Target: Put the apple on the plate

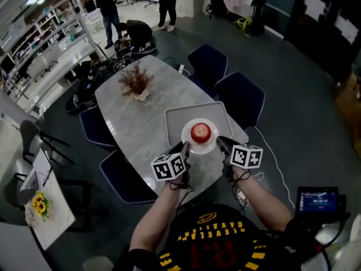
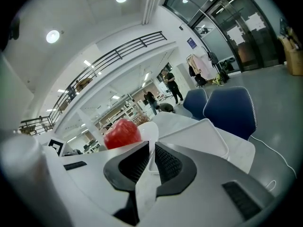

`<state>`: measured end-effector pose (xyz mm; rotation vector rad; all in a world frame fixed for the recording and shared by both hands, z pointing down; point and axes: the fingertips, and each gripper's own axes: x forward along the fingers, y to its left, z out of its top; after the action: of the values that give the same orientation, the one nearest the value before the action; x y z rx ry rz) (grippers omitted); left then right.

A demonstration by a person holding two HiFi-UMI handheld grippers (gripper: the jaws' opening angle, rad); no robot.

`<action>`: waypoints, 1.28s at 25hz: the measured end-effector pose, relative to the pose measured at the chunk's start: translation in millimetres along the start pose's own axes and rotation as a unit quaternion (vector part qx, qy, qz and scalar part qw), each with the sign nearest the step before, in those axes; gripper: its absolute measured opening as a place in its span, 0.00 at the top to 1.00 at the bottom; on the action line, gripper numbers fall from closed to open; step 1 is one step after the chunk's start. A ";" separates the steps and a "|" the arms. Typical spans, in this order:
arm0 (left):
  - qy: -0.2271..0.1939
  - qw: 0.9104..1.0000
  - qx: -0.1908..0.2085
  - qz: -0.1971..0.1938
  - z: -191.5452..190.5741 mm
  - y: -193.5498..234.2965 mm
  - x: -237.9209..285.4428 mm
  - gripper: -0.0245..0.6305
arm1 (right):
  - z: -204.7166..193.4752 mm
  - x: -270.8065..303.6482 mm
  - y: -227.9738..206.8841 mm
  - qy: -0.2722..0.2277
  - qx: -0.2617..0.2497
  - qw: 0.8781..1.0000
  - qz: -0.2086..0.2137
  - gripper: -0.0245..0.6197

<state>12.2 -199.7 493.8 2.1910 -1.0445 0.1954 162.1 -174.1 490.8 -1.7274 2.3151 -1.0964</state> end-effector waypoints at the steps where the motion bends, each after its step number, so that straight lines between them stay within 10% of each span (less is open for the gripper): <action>1: 0.003 1.000 -0.001 -0.005 2.4 2.5 3.4 0.82 | 2.1 3.5 -0.6 -0.003 0.003 1.000 -0.002 0.89; 32: 0.081 0.996 -0.014 0.024 6.5 70.1 135.5 0.82 | 16.0 121.0 -88.6 0.048 0.046 0.997 -0.028 0.90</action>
<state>50.1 -319.6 580.5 2.0875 -1.0041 0.3711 196.3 -296.6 571.8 -1.7537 2.2416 -1.3021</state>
